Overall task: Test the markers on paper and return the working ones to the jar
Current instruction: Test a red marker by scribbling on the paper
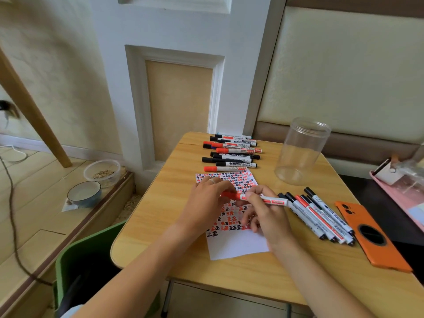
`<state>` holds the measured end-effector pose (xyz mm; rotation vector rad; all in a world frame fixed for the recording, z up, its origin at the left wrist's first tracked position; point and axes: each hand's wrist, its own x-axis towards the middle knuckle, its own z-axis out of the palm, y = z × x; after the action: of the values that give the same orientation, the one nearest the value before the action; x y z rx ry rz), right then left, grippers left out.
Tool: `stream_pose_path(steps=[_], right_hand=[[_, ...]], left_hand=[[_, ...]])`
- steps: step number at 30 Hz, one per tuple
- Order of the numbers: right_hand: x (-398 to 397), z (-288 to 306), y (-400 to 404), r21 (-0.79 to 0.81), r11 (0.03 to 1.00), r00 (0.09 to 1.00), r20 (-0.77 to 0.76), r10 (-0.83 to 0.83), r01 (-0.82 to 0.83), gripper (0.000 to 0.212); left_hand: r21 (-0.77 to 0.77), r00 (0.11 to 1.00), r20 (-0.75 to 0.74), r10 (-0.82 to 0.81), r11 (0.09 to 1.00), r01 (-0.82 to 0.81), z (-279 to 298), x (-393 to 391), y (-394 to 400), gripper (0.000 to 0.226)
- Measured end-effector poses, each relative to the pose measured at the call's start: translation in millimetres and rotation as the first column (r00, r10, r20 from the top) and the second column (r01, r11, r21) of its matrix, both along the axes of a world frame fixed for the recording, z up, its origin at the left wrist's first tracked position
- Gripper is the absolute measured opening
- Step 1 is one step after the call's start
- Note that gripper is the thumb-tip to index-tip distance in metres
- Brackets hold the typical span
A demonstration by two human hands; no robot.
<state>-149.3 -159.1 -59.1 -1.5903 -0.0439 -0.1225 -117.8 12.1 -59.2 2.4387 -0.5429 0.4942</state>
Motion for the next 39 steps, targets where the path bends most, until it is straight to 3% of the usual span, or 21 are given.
stream_pose_path(steps=[9,16,21,25,31,39], right_hand=[[-3,3,-1,0.023,0.998,0.998,-0.014,0.058,-0.058,0.013],[-4,7,-8,0.202,0.979,1.000,-0.027,-0.005,0.010,0.019],[-4,1,-1,-0.023,1.000,0.999,0.037,0.005,-0.004,0.017],[-4,-1,1,-0.116,0.993,0.999,0.045,0.017,-0.011,0.018],[-3,-6,1,-0.207,0.978,0.994,0.095,0.051,-0.031,0.013],[1,-11,0,-0.284,0.958,0.989,0.132,0.074,-0.034,0.017]], left_hand=[[-0.228,0.958,-0.073,-0.276,0.940,0.254,0,-13,5,0.019],[-0.247,0.979,-0.132,-0.156,0.961,0.120,8,-18,23,0.014],[-0.391,0.960,-0.193,-0.204,0.913,0.115,8,-25,25,0.009],[-0.495,0.921,-0.262,-0.287,0.860,0.128,5,-28,18,0.040],[-0.631,0.906,-0.293,-0.306,0.774,0.057,-5,-24,10,0.019],[-0.616,0.928,-0.280,-0.244,0.787,0.022,-6,-24,8,0.011]])
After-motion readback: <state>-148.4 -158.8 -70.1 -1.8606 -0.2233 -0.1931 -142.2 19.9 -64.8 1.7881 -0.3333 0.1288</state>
